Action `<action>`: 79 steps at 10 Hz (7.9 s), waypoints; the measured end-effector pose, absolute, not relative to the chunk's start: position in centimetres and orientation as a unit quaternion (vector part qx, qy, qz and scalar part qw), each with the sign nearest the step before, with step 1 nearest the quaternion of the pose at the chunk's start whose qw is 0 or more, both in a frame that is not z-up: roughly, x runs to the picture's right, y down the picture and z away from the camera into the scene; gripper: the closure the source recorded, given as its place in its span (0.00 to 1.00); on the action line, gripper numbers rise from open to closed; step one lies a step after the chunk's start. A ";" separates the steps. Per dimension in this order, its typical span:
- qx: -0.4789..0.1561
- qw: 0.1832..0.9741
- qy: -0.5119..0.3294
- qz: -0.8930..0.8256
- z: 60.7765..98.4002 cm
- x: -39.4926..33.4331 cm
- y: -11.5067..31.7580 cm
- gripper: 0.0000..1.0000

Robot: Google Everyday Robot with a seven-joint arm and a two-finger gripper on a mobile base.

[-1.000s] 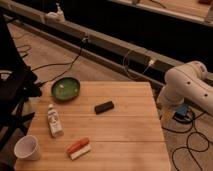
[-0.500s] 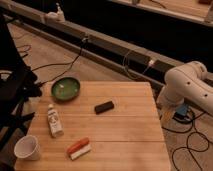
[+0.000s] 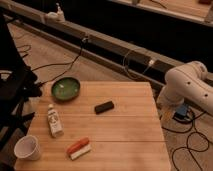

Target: Drag the ceramic bowl in a circle

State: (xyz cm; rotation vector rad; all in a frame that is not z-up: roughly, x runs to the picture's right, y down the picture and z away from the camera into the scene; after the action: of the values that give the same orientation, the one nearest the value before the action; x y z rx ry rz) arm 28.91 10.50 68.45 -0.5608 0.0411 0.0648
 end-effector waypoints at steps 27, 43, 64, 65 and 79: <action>-0.227 0.943 -0.226 -0.092 83.3 1.6 1.1 0.35; -0.222 0.871 -0.382 -0.216 92.5 -18.9 2.7 0.35; -0.328 0.882 -0.308 -0.139 92.7 -8.5 1.3 1.00; -0.328 0.878 -0.313 -0.154 92.6 -9.8 1.3 1.00; -0.361 0.879 -0.257 -0.175 87.9 -0.5 3.4 1.00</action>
State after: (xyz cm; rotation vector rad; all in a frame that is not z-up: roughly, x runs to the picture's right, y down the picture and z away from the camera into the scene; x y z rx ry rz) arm -0.49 3.36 87.89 -0.7534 -0.5358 -0.3649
